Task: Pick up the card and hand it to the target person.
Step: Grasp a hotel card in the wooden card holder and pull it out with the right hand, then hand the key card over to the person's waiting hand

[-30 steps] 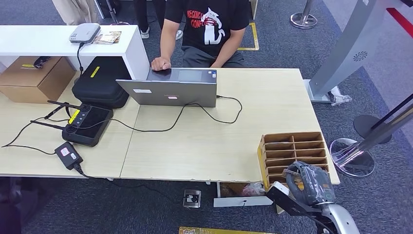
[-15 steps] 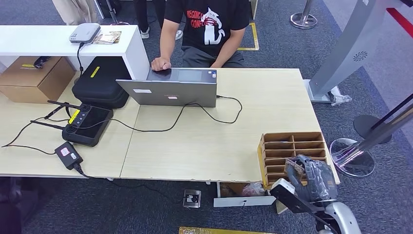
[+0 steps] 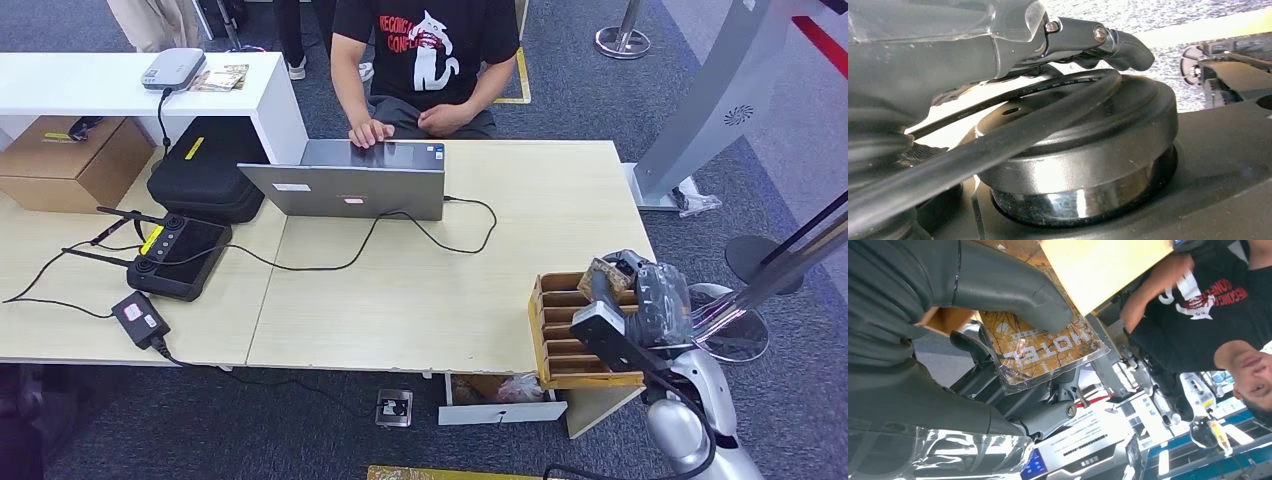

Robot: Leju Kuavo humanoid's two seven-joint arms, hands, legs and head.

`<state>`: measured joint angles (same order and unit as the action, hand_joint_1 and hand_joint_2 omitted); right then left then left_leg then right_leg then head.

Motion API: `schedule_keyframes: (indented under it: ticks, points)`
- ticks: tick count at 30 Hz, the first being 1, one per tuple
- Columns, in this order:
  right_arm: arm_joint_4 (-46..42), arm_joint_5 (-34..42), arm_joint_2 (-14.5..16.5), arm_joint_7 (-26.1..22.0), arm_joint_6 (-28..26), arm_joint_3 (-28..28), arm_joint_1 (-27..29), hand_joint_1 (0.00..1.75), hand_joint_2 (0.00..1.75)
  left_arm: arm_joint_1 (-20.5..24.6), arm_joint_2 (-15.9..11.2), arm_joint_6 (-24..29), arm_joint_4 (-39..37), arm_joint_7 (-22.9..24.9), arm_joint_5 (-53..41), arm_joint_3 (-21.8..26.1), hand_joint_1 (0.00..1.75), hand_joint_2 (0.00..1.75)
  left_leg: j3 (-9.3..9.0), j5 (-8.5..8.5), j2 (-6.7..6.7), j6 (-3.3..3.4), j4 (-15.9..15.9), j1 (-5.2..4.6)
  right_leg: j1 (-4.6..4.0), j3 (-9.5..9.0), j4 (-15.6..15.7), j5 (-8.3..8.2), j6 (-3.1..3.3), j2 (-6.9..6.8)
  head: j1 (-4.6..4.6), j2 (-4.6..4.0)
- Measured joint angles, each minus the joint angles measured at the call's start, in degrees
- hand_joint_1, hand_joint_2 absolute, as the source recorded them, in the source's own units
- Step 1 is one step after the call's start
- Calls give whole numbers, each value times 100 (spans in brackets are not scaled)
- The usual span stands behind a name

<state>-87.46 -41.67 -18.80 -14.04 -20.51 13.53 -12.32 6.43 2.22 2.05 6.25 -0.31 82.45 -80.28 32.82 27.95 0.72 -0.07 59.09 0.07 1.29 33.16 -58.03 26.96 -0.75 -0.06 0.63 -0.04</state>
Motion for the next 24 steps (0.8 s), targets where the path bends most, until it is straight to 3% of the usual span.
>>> schedule_keyframes:
  ticks: [4,6,8,14,20,22,24]
  points:
    - [135,49,25,-4,49,58,-186,175,175,-1,0,0,0,-8,3,-6,0,175,0,-1,0,0,0,0,0,0,0,0,0,0,0,0]
    - [577,130,142,2,185,228,-715,173,175,6,-2,0,0,-12,-10,-34,0,175,0,-5,1,-2,0,0,0,1,-2,0,0,-1,-1,0]
    - [1074,218,290,9,329,416,-1291,165,175,14,-4,0,0,-20,-32,-72,0,175,1,-8,3,-3,0,1,-1,2,-4,-1,1,-1,-1,0]
    - [1899,272,613,-22,431,639,-2151,138,175,34,-6,0,0,-37,-69,-138,0,175,2,-11,3,-3,0,1,-1,3,-6,-3,3,-1,-1,0]
    - [2712,316,970,-16,369,762,-2858,123,175,41,-6,0,0,-41,-73,-174,0,175,4,-16,12,-4,0,1,-1,3,-6,-4,4,-9,-2,0]
    - [2928,344,1058,-44,336,768,-2994,79,175,43,-6,0,0,-41,-71,-183,0,175,4,-16,13,-4,0,1,-1,3,-6,-4,4,-10,-1,0]
    - [3103,353,1121,-84,307,784,-3083,20,175,44,-6,0,0,-40,-67,-186,0,175,5,-16,13,-4,0,1,-1,3,-5,-4,4,-11,-1,0]
